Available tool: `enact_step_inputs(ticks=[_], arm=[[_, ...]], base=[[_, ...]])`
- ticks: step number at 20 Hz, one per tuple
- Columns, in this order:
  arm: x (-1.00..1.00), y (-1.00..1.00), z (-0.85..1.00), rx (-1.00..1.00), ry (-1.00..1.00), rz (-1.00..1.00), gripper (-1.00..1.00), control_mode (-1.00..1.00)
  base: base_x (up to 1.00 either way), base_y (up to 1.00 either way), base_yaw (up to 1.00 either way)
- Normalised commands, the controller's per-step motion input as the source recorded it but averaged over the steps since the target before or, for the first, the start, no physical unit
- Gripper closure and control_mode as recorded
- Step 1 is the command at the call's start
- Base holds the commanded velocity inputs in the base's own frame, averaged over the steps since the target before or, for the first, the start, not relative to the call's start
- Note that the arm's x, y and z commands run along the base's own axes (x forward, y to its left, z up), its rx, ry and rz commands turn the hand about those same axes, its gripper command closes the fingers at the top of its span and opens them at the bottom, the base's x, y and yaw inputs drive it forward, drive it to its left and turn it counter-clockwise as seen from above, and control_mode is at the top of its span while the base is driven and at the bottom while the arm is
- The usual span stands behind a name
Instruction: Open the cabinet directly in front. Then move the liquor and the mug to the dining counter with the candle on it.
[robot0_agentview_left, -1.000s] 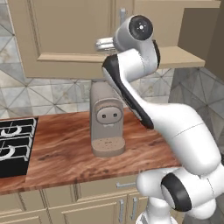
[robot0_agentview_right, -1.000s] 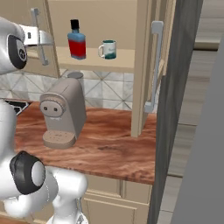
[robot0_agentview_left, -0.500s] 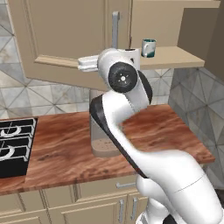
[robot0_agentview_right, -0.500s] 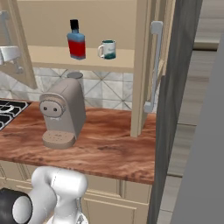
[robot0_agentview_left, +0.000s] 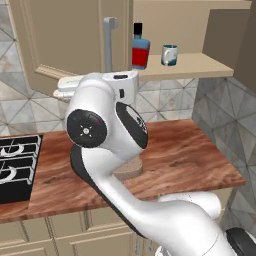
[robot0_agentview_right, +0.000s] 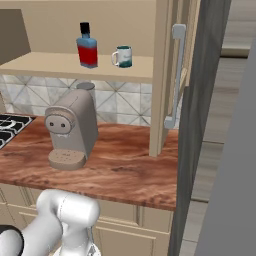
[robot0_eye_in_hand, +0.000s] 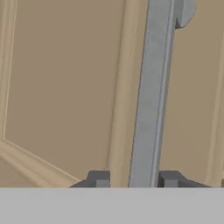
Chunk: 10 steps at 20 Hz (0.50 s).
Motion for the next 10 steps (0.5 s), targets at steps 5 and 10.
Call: enact_step_inputs(ticks=[5, 10], arm=[[-0.49, 0.01, -0.15, 0.03, 0.0, 0.0, -1.0, -1.0], [-1.0, -0.23, -0.22, 0.13, -0.01, 0.0, -1.0, -1.0]], base=[[0.0, 0.0, 0.0], [0.0, 0.0, 0.0]])
